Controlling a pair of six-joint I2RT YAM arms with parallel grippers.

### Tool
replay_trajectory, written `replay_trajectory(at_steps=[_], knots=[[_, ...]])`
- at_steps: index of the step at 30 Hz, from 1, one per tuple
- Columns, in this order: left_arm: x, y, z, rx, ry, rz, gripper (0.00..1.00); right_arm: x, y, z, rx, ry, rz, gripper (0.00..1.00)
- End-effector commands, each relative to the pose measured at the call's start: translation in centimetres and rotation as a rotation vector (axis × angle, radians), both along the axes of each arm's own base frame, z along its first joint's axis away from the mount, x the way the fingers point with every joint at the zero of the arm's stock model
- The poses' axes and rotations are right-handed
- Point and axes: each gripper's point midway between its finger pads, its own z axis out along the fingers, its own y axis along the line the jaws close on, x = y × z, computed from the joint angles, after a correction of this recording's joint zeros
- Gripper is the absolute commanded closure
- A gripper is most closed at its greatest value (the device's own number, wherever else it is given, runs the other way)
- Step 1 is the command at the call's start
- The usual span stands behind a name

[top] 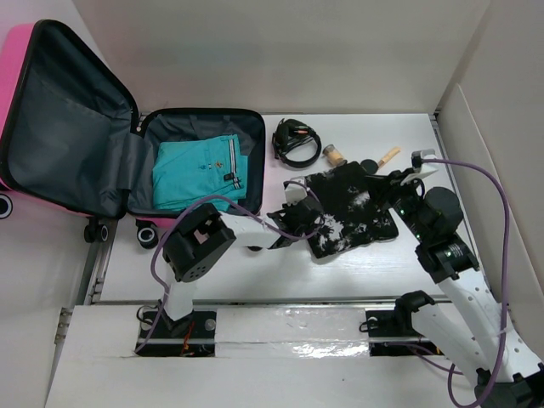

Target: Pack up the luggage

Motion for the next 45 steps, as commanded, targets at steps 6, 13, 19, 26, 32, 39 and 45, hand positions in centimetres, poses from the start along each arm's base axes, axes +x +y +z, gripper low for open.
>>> replay_trajectory(at_steps=[6,13,19,26,32,39,45], knots=[[1.0,-1.6,9.9,0.030,-0.191,-0.192,1.00,0.2,0.1,2.1,0.032,-0.088,0.009,0.75],[3.6,2.3,18.7,0.062,-0.246,-0.278,1.00,-0.2,-1.1,2.7,0.035,-0.119,-0.045,0.75],[7.7,11.0,26.1,0.079,-0.331,-0.155,1.00,-0.9,-2.0,2.8,0.042,-0.139,-0.085,0.75],[13.4,23.9,30.4,0.153,-0.392,0.100,1.00,-1.1,-2.1,2.2,0.042,-0.130,-0.085,0.75],[15.9,35.2,26.2,0.243,-0.311,0.341,1.00,-1.5,-1.9,2.2,0.046,-0.137,-0.076,0.75],[15.4,43.1,19.5,0.321,-0.174,0.482,1.00,-1.2,-1.7,1.7,0.042,-0.124,-0.068,0.75],[13.3,45.4,12.1,0.347,-0.001,0.619,0.64,-1.2,-1.6,1.6,0.039,-0.125,-0.062,0.75]])
